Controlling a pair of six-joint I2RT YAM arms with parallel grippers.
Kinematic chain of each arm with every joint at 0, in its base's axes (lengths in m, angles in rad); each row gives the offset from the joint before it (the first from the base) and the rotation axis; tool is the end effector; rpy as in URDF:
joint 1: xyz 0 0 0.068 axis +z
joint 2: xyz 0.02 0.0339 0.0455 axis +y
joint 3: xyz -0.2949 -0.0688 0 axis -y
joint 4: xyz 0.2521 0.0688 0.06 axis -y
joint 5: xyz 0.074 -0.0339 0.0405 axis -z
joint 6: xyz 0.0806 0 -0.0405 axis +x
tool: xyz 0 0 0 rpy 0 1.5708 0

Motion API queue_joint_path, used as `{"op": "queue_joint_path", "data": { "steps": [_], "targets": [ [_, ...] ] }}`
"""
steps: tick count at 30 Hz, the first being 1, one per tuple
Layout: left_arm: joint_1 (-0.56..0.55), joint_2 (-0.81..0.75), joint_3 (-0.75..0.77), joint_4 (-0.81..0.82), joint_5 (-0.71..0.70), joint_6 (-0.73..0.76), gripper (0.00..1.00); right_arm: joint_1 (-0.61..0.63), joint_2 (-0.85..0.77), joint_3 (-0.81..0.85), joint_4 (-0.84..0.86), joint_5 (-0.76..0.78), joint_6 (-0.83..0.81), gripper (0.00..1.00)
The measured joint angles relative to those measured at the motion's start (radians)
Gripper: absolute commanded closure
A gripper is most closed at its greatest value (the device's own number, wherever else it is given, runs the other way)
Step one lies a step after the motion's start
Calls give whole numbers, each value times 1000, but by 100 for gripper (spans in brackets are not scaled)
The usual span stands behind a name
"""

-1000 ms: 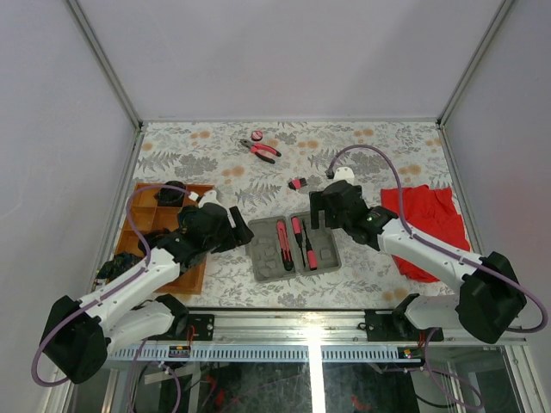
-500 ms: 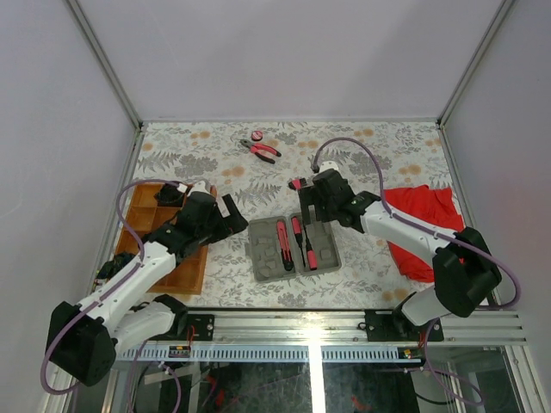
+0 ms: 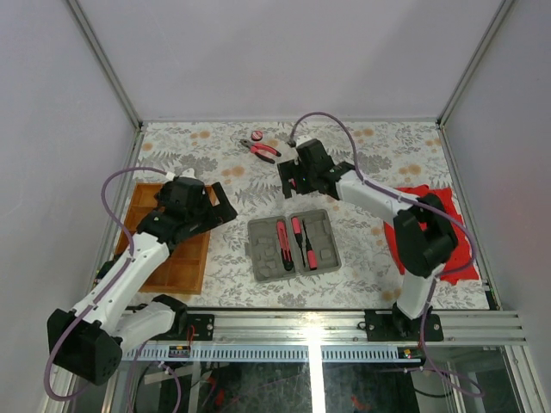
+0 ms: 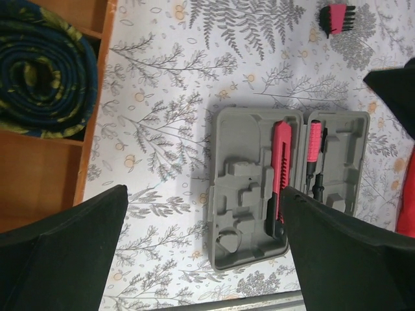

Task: Sort the tools into containers
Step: Pick up the pliers at the center of the board.

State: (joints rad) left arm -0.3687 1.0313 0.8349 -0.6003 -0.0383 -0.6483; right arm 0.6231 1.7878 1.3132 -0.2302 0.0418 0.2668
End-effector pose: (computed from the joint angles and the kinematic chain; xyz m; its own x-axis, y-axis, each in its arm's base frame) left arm 0.2208 -0.0820 0.2657 -0.7341 -0.3632 -0.5738 -0.1356 0.9063 -0.4003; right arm 0.3697 0.2615 0.2395 -0.6544 -0.1459 -0.7419 -0.3988 0.9003 0.1747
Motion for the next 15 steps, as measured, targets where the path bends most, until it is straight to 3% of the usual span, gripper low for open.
{"op": "queue_joint_path", "data": {
  "steps": [7, 15],
  "targets": [
    [0, -31, 3, -72, -62, -2, 0, -15, 231, 249, 24, -71, -83, 25],
    [0, -4, 5, -87, -66, 35, 0, -37, 497, 581, 20, -144, -155, 29]
  ]
}}
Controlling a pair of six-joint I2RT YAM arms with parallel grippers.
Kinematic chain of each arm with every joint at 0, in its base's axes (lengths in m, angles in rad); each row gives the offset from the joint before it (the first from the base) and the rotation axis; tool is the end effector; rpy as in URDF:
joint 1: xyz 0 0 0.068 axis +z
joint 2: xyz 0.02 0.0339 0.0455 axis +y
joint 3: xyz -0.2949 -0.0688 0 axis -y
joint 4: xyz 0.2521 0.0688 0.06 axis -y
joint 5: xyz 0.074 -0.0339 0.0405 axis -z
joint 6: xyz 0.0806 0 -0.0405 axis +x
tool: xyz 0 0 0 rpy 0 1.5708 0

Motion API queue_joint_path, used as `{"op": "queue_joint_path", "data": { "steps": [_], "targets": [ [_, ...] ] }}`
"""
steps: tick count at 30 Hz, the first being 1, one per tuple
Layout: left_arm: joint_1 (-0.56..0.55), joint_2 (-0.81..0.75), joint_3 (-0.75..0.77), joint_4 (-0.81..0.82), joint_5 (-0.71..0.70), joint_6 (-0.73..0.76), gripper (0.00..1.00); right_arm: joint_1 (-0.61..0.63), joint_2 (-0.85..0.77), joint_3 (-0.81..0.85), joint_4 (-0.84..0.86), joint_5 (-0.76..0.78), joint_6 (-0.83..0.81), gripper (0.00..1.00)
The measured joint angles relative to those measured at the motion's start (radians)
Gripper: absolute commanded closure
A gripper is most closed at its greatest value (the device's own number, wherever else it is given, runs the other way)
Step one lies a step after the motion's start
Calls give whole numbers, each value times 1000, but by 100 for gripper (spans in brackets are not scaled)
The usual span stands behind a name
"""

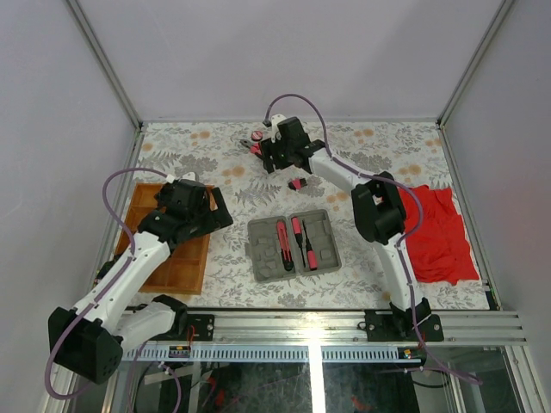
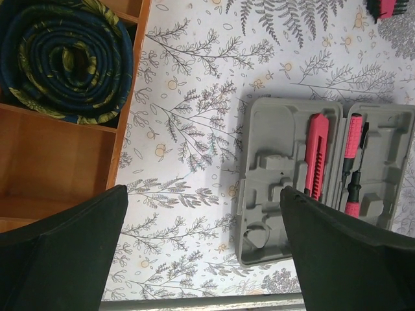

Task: Sort the tools into containers
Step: Pick up the pliers at the center of the board.

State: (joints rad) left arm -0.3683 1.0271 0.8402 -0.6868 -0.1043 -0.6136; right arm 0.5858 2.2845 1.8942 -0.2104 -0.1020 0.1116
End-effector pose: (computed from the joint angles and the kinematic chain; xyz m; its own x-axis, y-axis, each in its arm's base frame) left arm 0.2132 -0.0733 0.2598 -0.7551 -0.3225 -0.5708 -0.1701 0.9372 -0.3044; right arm 0.4923 0.3365 0.2089 -0.5371 -0.2234 -0.8134 -0.5637 0.8124 0.1491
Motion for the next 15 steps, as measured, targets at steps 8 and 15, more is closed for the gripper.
{"op": "queue_joint_path", "data": {
  "steps": [8, 15],
  "targets": [
    [0, -23, 0, 6, 8, 26, 0, -26, 224, 271, -16, -43, -80, 32],
    [0, -43, 0, 19, 2, 31, 0, -35, 359, 407, -3, -60, -119, 34]
  ]
}}
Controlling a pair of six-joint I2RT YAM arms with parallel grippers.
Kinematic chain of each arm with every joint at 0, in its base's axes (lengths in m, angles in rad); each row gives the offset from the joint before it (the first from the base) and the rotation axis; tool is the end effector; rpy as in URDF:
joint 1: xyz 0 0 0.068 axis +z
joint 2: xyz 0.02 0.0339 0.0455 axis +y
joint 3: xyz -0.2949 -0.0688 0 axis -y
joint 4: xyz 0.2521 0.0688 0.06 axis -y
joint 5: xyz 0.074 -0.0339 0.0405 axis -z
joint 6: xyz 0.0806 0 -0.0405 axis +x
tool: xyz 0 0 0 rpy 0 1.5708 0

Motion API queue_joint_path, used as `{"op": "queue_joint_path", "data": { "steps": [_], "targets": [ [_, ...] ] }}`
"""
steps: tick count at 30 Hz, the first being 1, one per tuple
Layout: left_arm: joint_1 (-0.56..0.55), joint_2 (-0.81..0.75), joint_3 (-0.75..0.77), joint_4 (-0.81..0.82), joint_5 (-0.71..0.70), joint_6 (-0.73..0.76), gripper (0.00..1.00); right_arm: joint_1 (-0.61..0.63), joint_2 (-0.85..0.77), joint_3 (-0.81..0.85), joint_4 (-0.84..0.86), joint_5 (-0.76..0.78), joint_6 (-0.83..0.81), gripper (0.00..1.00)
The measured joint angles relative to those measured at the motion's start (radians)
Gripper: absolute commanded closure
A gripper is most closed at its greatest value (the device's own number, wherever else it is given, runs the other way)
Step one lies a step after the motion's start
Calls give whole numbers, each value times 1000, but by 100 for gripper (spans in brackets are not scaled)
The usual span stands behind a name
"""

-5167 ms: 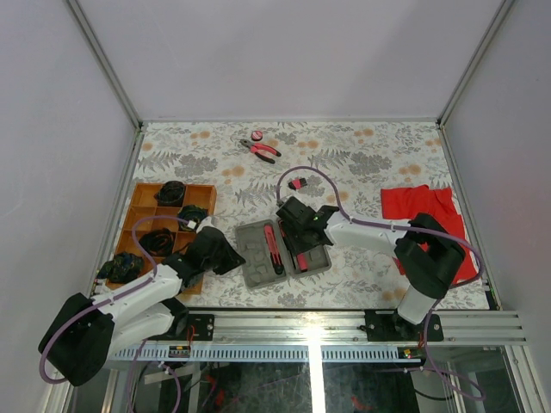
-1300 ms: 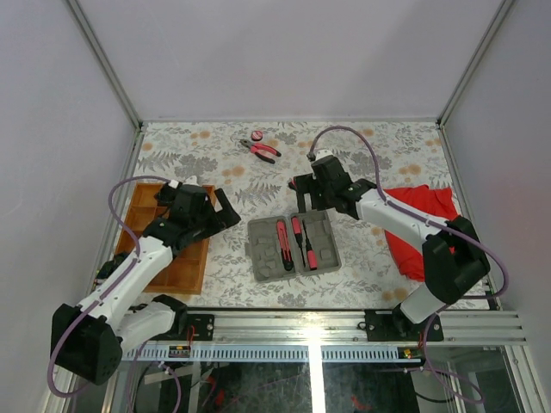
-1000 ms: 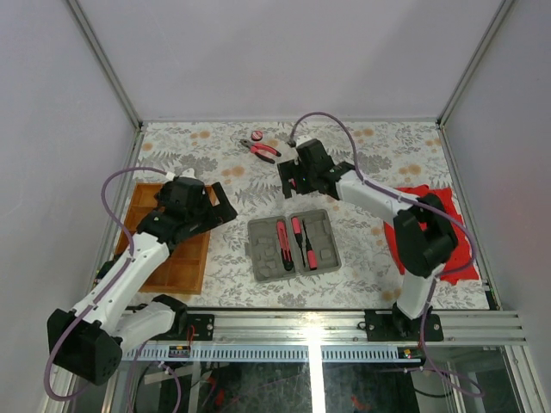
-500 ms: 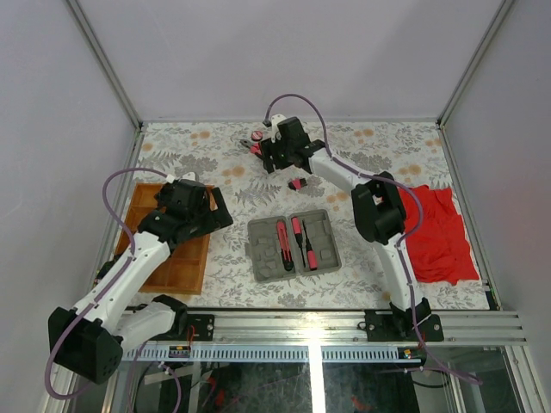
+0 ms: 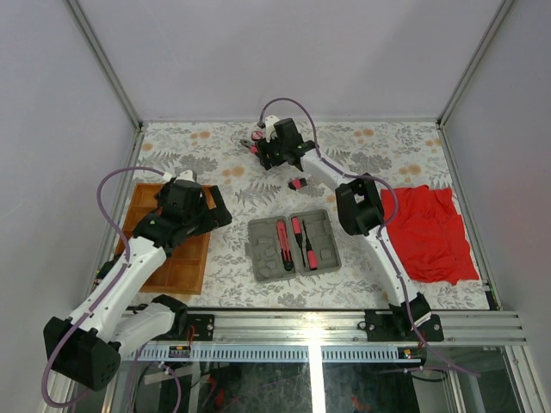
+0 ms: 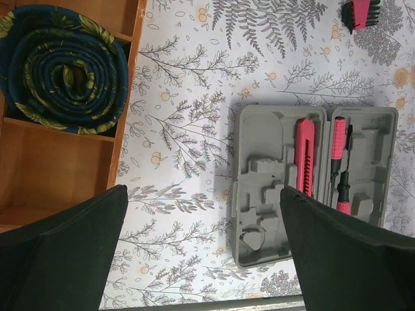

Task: Sort the tools into containers
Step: Pick up the pliers at the center of the board.

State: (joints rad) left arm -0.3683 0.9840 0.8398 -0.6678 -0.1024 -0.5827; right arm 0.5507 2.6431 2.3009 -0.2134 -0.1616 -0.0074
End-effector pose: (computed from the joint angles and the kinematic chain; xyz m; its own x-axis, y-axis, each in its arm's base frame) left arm 0.2091 -0.0718 0.2703 -0.7263 -0.3065 -0.6153 -0.1283 0.9398 -0.3167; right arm 0.5617 0.3601 0.1454 -0.4448 -0.2817 -0.8502 -0.6363 0.7675 0.0786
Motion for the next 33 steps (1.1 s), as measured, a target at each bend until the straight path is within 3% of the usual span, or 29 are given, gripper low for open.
{"op": "queue_joint_path", "data": {
  "steps": [13, 21, 27, 33],
  "targets": [
    [0, -91, -7, 2, -38, -3, 0, -2, 77, 86, 15, -33, 18, 47],
    [0, -148, -7, 2, -42, -3, 0, -2, 77, 87, 0, -42, 9, 66],
    [0, -141, -7, 2, -56, 5, 0, -3, 37, 6, 30, -85, -24, 87],
    [0, -128, -7, 1, -82, 10, 0, -4, 6, -39, 24, -95, -38, 97]
  ]
}}
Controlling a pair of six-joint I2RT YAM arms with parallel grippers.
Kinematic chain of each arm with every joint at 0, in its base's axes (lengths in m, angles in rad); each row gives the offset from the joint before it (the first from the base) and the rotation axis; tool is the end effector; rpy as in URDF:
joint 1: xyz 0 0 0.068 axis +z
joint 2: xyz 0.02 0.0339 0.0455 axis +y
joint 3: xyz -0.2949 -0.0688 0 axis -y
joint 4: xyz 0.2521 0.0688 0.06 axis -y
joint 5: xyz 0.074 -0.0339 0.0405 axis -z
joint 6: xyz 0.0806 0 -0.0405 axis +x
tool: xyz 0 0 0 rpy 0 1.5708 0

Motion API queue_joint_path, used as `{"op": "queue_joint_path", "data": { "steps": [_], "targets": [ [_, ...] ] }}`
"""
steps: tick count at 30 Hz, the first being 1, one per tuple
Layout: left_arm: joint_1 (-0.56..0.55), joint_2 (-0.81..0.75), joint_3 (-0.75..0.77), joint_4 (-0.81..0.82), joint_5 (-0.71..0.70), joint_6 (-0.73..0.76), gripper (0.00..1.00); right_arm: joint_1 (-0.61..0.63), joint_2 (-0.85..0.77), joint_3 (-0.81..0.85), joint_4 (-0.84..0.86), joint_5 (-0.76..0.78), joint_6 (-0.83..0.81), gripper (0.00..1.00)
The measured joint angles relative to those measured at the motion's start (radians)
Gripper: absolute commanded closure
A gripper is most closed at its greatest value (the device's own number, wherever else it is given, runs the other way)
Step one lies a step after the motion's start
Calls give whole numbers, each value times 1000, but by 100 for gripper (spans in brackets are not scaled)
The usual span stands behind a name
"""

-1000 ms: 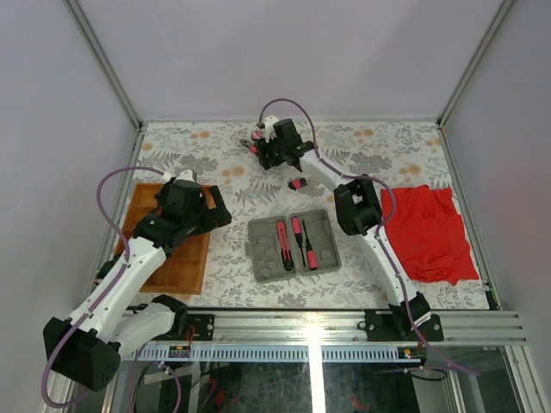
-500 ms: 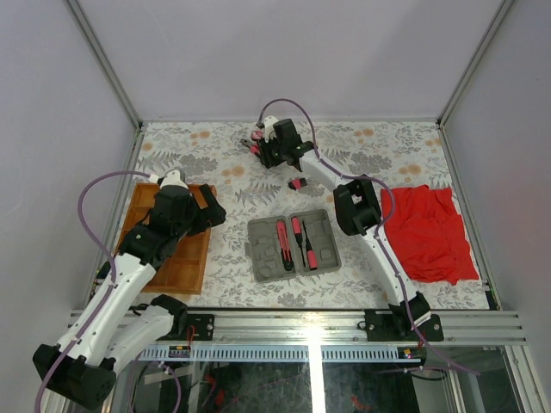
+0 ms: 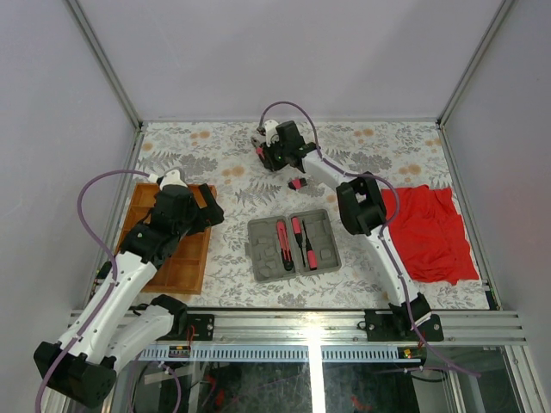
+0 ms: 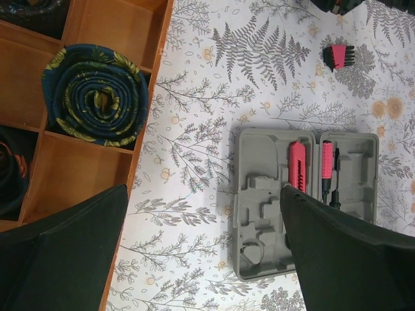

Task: Sort the tools into containers
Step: Pick up the pliers at the center of the board.

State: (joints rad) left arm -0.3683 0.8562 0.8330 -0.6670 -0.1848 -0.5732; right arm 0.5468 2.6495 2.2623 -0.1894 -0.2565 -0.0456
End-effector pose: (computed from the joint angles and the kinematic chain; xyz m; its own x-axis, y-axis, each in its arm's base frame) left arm 0.1904 -0.0576 0.2928 -0.6193 -0.3324 -0.7113 -0.1359 0.9377 -0.3199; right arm 0.5560 0.3624 0.1304 -0.4340 -0.3158 -0.8438 -0.7051 0.7020 0.1000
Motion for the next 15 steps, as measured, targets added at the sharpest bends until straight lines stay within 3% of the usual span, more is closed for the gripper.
{"op": "queue_joint_path", "data": {
  "steps": [7, 15],
  "targets": [
    [0, -3, 0, 0, -11, 2, 0, 0, -117, -166, -8, -23, 11, 100],
    [0, -30, 0, 0, -10, -11, 0, 0, -372, -474, 36, -53, 57, 100]
  ]
}}
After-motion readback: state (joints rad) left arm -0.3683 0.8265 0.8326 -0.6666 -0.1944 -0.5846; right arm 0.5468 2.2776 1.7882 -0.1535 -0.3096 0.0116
